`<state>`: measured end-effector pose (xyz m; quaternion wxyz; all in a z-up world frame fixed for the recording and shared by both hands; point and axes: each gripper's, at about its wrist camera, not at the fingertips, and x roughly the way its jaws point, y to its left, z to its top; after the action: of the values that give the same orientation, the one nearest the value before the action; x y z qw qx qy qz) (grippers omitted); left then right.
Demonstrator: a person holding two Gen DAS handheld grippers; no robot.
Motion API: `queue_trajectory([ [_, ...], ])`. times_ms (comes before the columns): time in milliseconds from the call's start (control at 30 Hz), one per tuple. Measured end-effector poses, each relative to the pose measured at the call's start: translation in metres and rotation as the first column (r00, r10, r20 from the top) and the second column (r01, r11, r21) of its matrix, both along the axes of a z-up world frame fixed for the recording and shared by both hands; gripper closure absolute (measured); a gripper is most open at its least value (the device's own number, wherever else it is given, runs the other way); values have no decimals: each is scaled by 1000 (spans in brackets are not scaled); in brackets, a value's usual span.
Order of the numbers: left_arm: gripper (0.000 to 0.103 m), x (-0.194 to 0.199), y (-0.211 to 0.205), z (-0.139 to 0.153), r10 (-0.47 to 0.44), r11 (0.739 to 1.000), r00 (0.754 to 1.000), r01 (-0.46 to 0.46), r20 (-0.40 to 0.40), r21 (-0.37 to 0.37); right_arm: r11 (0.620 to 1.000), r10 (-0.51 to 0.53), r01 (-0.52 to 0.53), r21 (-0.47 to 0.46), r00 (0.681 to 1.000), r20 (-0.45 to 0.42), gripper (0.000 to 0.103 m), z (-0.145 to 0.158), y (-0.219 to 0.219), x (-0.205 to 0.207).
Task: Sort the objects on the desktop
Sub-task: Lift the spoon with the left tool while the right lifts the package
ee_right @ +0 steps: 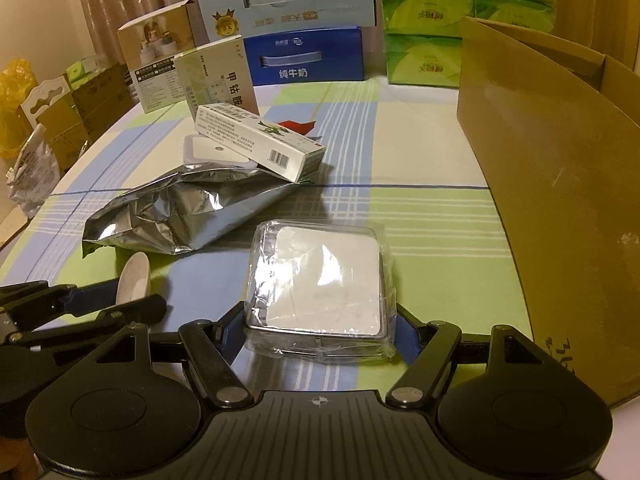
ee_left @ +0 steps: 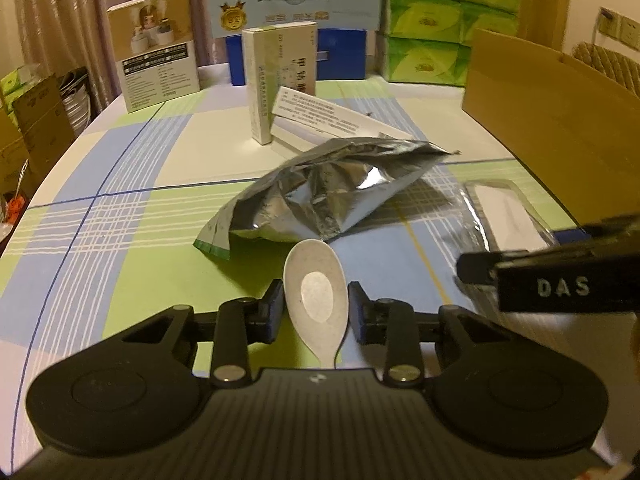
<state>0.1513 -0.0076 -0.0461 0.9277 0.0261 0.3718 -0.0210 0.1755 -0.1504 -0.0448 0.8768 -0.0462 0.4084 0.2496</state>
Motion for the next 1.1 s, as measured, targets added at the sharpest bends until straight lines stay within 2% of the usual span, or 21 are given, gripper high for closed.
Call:
queue_trajectory([
  [367, 75, -14, -11, 3, -42, 999, 999, 42, 3, 14, 1000, -13, 12, 13, 999, 32, 33, 7, -3, -1],
  [1100, 75, -32, -8, 41, -48, 999, 997, 47, 59, 18, 997, -36, 31, 64, 995, 88, 33, 37, -12, -15],
])
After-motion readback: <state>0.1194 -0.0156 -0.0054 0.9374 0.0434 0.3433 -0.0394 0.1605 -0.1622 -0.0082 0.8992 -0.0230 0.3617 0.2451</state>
